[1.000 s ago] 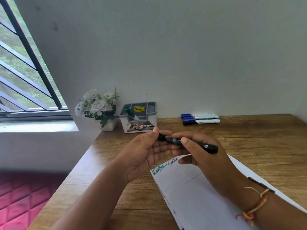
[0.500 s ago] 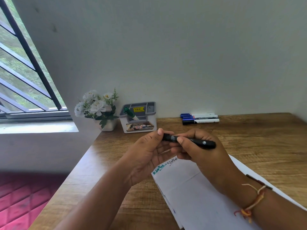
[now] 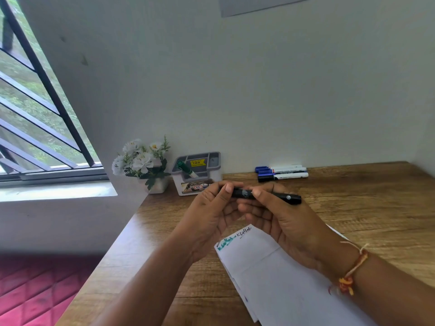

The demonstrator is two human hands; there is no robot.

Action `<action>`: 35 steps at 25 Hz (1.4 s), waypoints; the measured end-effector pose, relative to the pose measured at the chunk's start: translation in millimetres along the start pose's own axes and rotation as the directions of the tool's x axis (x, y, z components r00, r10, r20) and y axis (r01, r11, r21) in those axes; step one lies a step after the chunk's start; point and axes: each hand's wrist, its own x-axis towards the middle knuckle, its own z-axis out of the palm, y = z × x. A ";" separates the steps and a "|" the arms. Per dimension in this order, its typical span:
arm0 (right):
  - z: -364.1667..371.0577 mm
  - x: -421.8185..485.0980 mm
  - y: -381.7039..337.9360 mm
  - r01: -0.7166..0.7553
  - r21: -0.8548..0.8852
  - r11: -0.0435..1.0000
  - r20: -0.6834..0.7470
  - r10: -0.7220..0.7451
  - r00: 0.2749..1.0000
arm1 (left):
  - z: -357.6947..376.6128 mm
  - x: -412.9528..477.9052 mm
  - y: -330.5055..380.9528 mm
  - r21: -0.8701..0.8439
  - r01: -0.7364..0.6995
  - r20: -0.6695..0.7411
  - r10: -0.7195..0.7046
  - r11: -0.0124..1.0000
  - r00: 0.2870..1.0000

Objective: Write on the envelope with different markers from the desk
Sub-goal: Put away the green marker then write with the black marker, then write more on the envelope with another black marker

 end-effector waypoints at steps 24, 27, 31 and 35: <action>-17.3 -0.3 14.7 0.216 -0.976 0.007 0.212 -0.167 0.963 | -37.8 95.6 26.8 1.000 -0.014 0.003 0.607 0.013 0.794; -19.3 3.6 17.5 0.177 -0.984 -0.002 0.175 -0.166 0.970 | -33.0 91.3 19.7 0.981 -0.010 0.136 0.655 -0.193 0.743; -20.0 6.4 19.5 0.110 -0.994 -0.001 0.108 -0.220 0.969 | -2.8 103.8 -5.8 0.926 -0.240 0.328 0.310 -0.290 0.892; -20.9 4.3 17.3 0.117 -0.993 -0.028 0.120 -0.271 0.955 | 10.9 133.9 -45.0 0.970 -0.136 0.126 -0.058 -0.203 0.990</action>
